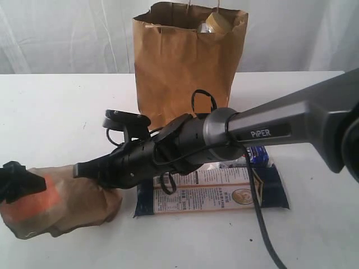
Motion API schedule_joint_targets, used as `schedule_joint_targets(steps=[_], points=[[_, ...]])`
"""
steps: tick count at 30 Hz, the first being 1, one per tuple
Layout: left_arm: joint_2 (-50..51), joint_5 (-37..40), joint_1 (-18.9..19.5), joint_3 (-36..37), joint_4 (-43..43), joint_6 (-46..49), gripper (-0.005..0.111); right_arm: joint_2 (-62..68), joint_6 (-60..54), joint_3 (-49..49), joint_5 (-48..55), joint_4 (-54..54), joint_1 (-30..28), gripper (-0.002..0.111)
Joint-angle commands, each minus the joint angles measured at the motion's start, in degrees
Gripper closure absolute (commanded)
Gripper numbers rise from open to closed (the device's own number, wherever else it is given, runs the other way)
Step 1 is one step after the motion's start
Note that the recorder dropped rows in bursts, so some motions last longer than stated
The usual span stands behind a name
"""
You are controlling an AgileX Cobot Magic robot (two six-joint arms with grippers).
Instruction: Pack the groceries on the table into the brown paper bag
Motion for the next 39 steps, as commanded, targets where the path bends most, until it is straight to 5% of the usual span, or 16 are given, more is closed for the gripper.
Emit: schedule_joint_targets(steps=[1,11,14,20,27,39], points=[[1.24,0.02,-0.12,0.11,0.71,0.80,0.021,3.27,-0.43,1.91,3.40,-4.56,0.38,0.108],[5.85,-0.65,-0.12,0.11,-10.69,0.80,0.024,3.27,-0.43,1.91,3.92,-4.56,0.38,0.108],[6.53,-0.48,-0.12,-0.56,-11.77,0.80,0.045,3.03,-0.43,1.91,4.49,-4.56,0.38,0.108],[6.43,0.03,-0.12,-0.68,-11.77,0.95,0.107,2.88,-0.43,1.91,6.28,-4.56,0.38,0.108],[6.43,0.23,-0.12,-1.28,-11.77,0.98,0.106,1.20,-2.81,1.91,7.15,-5.17,0.38,0.108],[6.43,18.10,-0.12,-12.05,-12.10,0.98,0.106,-7.91,-2.19,1.91,7.34,-16.13,-3.63,0.108]])
